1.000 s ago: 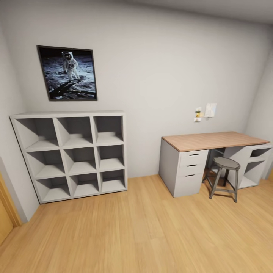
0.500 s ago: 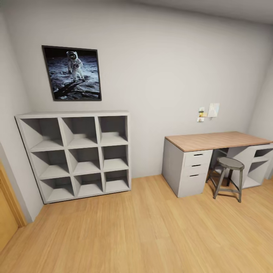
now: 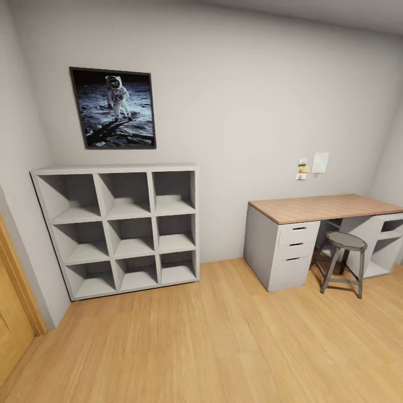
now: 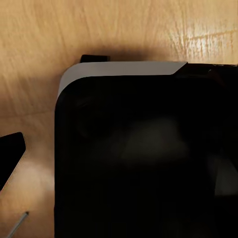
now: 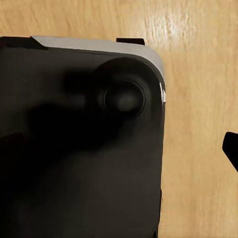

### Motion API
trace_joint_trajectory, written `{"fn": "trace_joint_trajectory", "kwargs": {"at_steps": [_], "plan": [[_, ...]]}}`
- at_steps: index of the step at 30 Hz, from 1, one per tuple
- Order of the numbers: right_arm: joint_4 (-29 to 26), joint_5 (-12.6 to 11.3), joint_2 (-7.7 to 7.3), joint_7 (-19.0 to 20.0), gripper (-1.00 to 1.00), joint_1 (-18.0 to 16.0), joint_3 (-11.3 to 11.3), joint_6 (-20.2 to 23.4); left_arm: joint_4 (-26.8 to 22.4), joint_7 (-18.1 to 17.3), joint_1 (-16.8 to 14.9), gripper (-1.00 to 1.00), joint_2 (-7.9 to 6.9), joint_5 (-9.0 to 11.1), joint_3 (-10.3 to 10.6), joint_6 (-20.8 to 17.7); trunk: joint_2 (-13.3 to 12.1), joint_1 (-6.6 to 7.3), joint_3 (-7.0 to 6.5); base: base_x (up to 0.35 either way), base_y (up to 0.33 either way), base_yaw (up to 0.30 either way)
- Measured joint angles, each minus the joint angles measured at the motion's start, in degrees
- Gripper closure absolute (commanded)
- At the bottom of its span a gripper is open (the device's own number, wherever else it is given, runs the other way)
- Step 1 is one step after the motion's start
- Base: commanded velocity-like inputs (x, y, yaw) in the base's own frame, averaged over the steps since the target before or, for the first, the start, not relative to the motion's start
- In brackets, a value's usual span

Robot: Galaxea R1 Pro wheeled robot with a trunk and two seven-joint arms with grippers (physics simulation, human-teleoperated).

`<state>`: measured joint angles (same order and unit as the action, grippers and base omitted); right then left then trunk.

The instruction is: Attach the digital camera to the camera tripod in the bedroom.

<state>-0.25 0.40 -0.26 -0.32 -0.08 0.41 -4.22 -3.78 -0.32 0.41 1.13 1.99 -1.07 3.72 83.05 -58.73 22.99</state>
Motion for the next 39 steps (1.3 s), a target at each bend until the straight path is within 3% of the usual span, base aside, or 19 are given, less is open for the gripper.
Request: {"fn": "trace_joint_trajectory", "kwargs": {"at_steps": [39], "plan": [[-0.01,0.04,0.0,0.0,-1.0,0.0,0.0,-0.01,0.0,0.0,0.0,-1.0,-0.04,0.0,0.0,-0.09,0.0,0.0,0.0,0.0,0.15,0.0]]}}
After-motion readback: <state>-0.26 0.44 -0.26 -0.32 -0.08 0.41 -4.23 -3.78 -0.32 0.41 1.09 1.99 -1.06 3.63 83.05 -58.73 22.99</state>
